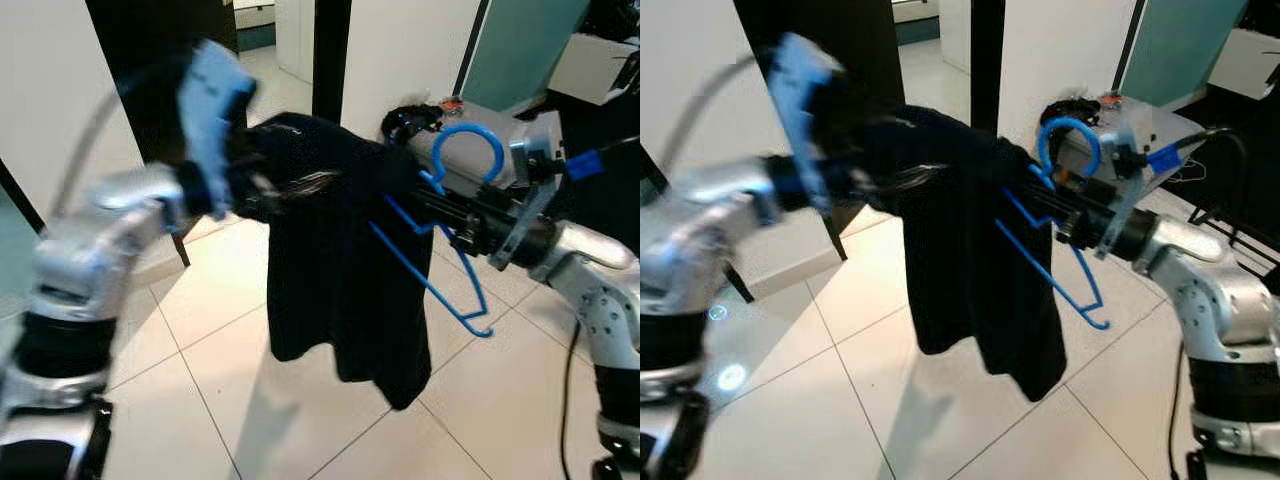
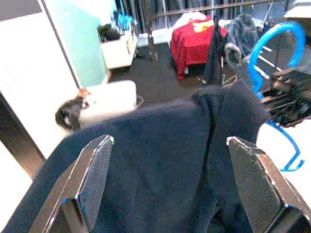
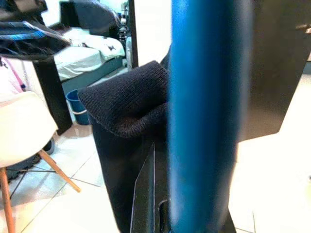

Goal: Hang hanger

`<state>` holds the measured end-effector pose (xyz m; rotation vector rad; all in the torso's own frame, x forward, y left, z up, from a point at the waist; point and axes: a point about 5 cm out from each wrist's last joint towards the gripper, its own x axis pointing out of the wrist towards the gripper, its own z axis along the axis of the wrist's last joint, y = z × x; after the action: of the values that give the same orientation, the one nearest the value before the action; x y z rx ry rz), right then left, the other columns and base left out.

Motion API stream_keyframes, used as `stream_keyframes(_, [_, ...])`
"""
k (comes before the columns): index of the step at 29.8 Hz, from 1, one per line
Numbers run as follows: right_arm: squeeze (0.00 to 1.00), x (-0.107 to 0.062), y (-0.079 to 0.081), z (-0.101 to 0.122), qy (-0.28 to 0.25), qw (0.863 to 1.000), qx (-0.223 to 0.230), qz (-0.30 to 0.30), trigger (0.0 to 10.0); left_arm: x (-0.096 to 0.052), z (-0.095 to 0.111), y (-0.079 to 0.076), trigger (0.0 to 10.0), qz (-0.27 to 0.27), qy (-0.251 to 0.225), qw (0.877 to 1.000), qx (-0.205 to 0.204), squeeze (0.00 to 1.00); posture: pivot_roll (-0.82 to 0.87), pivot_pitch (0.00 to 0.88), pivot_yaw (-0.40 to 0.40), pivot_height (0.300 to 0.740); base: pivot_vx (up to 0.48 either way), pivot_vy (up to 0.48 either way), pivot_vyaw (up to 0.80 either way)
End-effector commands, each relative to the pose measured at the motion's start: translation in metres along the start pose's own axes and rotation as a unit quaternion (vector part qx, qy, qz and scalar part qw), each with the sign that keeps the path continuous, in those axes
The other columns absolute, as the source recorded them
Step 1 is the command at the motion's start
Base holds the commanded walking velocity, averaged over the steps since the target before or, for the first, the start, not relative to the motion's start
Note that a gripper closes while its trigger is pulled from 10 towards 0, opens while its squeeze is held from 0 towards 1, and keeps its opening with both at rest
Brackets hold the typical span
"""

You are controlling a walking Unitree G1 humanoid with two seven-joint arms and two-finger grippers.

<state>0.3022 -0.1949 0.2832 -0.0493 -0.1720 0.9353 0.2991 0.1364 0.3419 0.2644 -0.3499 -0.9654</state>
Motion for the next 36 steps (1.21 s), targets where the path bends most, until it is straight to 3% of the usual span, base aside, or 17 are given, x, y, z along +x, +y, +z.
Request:
stream_keyframes(1, [0.0, -0.004, 0.003, 0.008, -0.016, 1.0, -0.013, 0.016, 10.0, -0.007, 0.005, -0.001, 10.0, -0.03, 0.012, 0.998, 0.051, 1.0, 0.0, 0.059, -0.004, 0.74, 0.0, 0.0, 0.0])
stream_keyframes(3, [0.0, -0.006, 0.004, 0.007, -0.012, 1.0, -0.012, 0.022, 10.0, -0.01, 0.006, 0.001, 10.0, -0.036, 0.022, 0.996, 0.075, 1.0, 0.0, 0.059, -0.004, 0.74, 0.0, 0.0, 0.0])
stream_keyframes(6, [0.0, -0.01, 0.016, -0.002, 0.024, 0.997, -0.014, 0.073, 10.0, -0.015, 0.012, 0.009, 10.0, -0.051, 0.053, 0.987, 0.144, 1.0, 0.0, 0.056, -0.001, 0.74, 0.0, 0.0, 0.0])
stream_keyframes(11, [0.0, -0.007, 0.033, -0.011, 0.062, 0.989, -0.021, 0.134, 10.0, -0.009, 0.012, 0.009, 10.0, -0.084, 0.09, 0.974, 0.19, 1.0, 0.01, 0.052, 0.001, 0.74, 0.0, 0.0, 0.0])
stream_keyframes(12, [0.0, -0.004, 0.038, -0.012, 0.069, 0.986, -0.025, 0.15, 10.0, -0.007, 0.01, 0.006, 10.0, -0.107, 0.102, 0.969, 0.197, 0.2, 0.01, 0.052, 0.001, 0.74, 0.0, 0.0, 0.0])
stream_keyframes(15, [0.0, -0.004, 0.038, -0.012, 0.069, 0.986, -0.025, 0.15, 10.0, -0.007, 0.01, 0.006, 10.0, -0.107, 0.102, 0.969, 0.197, 0.2, 0.01, 0.052, 0.001, 0.74, 0.0, 0.0, 0.0])
stream_keyframes(16, [0.0, -0.001, 0.041, -0.014, 0.074, 0.984, -0.031, 0.16, 10.0, -0.005, 0.008, 0.004, 10.0, -0.127, 0.112, 0.965, 0.2, 0.0, 0.01, 0.051, 0.0, 0.74, 0.0, 0.0, 0.0])
stream_keyframes(21, [0.0, 0.008, 0.04, -0.008, 0.061, 0.985, -0.048, 0.157, 10.0, 0.0, -0.002, -0.007, 10.0, -0.195, 0.138, 0.952, 0.191, 0.0, 0.02, 0.044, 0.007, 0.74, 0.0, 0.0, 0.0])
stream_keyframes(24, [0.0, 0.016, 0.04, -0.002, 0.046, 0.986, -0.061, 0.149, 10.0, 0.001, -0.022, -0.022, 10.0, -0.26, 0.189, 0.928, 0.188, 0.0, 0.02, 0.046, 0.009, 0.74, 0.0, 0.0, 0.0])
stream_keyframes(27, [0.0, 0.016, 0.041, -0.002, 0.045, 0.986, -0.065, 0.149, 10.0, 0.0, -0.029, -0.023, 10.0, -0.272, 0.204, 0.92, 0.194, 0.0, 0.01, 0.045, 0.011, 0.74, 0.0, 0.0, 0.0])
stream_keyframes(32, [0.0, 0.015, 0.043, 0.0, 0.043, 0.985, -0.066, 0.152, 10.0, 0.0, -0.031, -0.021, 10.0, -0.27, 0.211, 0.918, 0.198, 0.0, 0.01, 0.047, 0.013, 0.74, 0.0, 0.0, 0.0])
stream_keyframes(33, [0.0, 0.015, 0.045, 0.002, 0.04, 0.984, -0.069, 0.157, 10.0, 0.001, -0.035, -0.019, 0.0, -0.266, 0.219, 0.918, 0.196, 0.0, 0.01, 0.048, 0.013, 0.74, 0.0, 0.0, 0.0])
stream_keyframes(36, [0.0, 0.014, 0.048, 0.006, 0.037, 0.983, -0.073, 0.164, 10.0, 0.001, -0.04, -0.016, 0.0, -0.263, 0.232, 0.916, 0.197, 0.0, 0.01, 0.048, 0.014, 0.74, 0.0, 0.0, 0.0])
